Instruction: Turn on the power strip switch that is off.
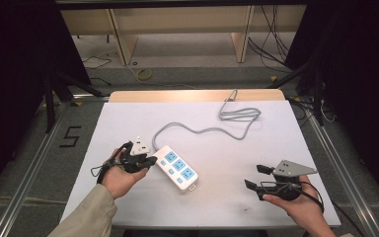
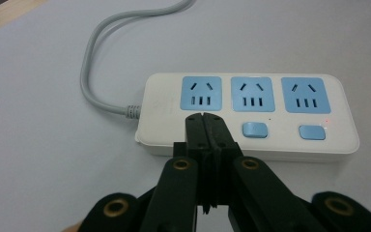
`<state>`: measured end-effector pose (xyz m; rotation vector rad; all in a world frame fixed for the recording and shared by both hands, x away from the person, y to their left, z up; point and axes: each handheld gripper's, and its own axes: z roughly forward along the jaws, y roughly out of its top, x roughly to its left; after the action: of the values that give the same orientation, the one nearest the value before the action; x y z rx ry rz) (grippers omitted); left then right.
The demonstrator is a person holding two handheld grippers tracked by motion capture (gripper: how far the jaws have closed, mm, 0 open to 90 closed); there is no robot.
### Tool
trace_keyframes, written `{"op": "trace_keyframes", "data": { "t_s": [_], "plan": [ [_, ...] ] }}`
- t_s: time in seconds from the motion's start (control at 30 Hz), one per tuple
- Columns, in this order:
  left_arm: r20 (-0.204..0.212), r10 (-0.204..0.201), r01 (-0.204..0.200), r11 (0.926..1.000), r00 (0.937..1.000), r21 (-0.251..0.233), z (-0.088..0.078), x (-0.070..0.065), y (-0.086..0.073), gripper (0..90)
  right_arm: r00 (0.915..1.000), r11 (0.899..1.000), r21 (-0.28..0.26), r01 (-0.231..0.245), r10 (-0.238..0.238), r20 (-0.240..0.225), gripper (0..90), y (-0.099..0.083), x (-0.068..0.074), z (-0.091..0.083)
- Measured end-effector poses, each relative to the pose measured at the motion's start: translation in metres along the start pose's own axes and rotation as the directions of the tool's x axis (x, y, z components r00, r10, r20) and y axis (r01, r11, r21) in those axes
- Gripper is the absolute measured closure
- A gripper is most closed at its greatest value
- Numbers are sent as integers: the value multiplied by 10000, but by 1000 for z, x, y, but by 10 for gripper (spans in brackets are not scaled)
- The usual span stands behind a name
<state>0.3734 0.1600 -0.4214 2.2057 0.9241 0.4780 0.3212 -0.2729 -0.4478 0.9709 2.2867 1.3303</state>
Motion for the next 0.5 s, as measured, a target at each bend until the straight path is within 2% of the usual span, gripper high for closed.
{"op": "trace_keyframes", "data": {
  "t_s": [0.5],
  "plan": [
    [128,95,-96,9999,9999,78,4,-2,6,900,10000,10000,19,25,-25,-20,297,0,0,0]
  ]
}}
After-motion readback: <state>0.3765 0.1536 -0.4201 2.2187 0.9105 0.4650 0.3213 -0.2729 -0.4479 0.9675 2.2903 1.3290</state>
